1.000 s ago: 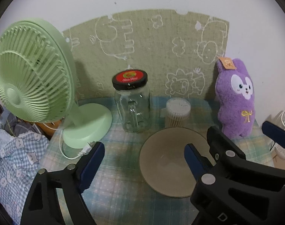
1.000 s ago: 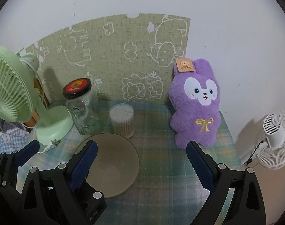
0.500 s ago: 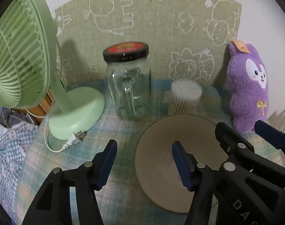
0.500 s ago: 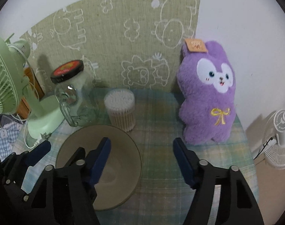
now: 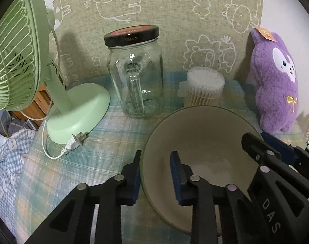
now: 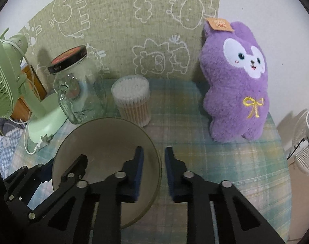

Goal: Organize plates and bowls
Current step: 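Close both grippers on the rim of the beige bowl, then lift the beige bowl with both grippers and carry it toward the plate stack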

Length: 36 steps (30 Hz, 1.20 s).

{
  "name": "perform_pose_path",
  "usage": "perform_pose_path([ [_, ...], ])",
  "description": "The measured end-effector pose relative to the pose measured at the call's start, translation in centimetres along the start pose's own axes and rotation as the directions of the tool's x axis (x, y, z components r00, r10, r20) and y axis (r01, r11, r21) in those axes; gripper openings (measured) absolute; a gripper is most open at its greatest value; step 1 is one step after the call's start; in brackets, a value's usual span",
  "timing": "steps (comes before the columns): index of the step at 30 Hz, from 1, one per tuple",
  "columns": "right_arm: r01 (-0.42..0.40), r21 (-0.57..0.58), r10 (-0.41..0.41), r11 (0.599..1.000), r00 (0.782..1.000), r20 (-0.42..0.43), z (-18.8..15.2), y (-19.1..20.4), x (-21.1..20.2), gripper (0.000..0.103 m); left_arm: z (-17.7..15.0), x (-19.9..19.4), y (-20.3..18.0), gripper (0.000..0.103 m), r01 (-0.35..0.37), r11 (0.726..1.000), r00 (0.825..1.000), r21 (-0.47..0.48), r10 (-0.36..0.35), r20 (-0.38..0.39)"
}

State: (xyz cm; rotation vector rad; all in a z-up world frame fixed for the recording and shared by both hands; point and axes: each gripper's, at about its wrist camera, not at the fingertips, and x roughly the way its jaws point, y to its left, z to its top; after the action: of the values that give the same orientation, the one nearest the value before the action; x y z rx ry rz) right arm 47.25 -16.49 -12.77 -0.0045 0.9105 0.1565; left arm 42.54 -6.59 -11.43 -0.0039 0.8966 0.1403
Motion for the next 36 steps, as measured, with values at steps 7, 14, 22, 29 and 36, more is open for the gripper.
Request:
perform_pose_path([
  [7,0.017,-0.001,-0.017,1.000,1.000,-0.003,0.0,0.4,0.0,0.020,0.1,-0.3,0.4,0.016,-0.012,1.000,1.000,-0.015,0.012,0.002],
  [14,0.019,0.008,-0.019,1.000,1.000,-0.010,0.0,0.3,0.1,0.019,0.2,-0.3,0.4,0.016,-0.017,1.000,1.000,-0.018,0.017,-0.009],
  [22,0.022,0.016,-0.022,1.000,0.999,-0.026,-0.3,0.4,-0.3,0.019,0.0,-0.7,0.4,0.016,-0.013,1.000,0.999,-0.012,0.013,-0.030],
  [29,0.029,0.016,-0.028,0.999,0.999,-0.037,-0.9,0.6,-1.4,0.019,-0.3,-1.8,0.7,0.016,-0.004,1.000,0.999,-0.014,0.004,-0.048],
  [36,0.030,0.024,-0.029,0.999,0.999,-0.023,-1.0,0.7,-3.3,0.019,-0.3,-3.5,0.8,0.016,-0.001,1.000,0.999,-0.012,0.000,-0.040],
])
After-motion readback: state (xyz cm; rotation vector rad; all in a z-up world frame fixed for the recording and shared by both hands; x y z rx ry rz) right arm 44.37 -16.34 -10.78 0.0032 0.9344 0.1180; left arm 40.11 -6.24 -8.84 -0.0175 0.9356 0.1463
